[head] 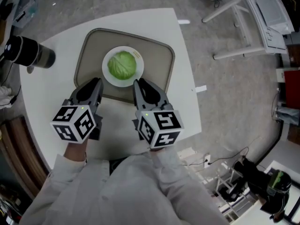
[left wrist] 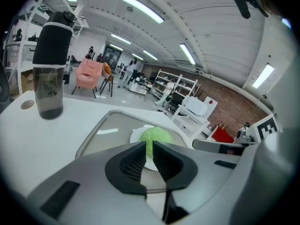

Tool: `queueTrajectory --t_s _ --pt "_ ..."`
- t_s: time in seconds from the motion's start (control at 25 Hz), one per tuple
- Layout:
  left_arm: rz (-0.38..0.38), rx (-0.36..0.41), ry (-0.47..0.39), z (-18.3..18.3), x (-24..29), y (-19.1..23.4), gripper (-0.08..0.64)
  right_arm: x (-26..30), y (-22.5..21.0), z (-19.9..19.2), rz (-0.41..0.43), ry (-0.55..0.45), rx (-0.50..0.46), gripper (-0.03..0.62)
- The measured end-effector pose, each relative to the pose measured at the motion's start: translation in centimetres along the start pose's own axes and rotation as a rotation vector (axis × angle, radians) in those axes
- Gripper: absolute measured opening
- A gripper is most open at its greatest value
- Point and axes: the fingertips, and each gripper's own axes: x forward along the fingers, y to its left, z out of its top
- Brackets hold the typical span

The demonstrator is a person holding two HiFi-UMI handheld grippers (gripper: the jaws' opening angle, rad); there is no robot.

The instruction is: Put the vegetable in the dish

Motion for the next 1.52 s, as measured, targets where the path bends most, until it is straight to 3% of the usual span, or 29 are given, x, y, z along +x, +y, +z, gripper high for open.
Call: queueTrajectory --t_s 0.16,0.44,0.92,1.28,1.52 --pt "-0.037 0.040 -0.047 0.6 -2.9 -1.3 0.034 -2.9 2.5 0.3 0.036 -0.091 -0.005 0.038" --pt "-0.120 0.091 -0.118 0.4 -9.5 -3.3 0.017 -7.9 7.7 1.4 0.047 -0.220 -0.097 0.023" --pt "-0.244 0.164 -0.244 -0.6 -20.2 -6.5 0.008 -17.2 16.8 1.5 0.099 -0.344 -0.233 0.014" --pt "-0.269 0.268 -0.262 -1.9 -23.9 -10.2 0.008 -19.0 19.3 0.3 0.163 -0.324 -0.314 0.014" --pt "-0.260 0.263 -0.260 -2.4 -24.2 -11.7 0.008 -20.0 21.0 0.6 0.221 -0.312 -0.343 0.015"
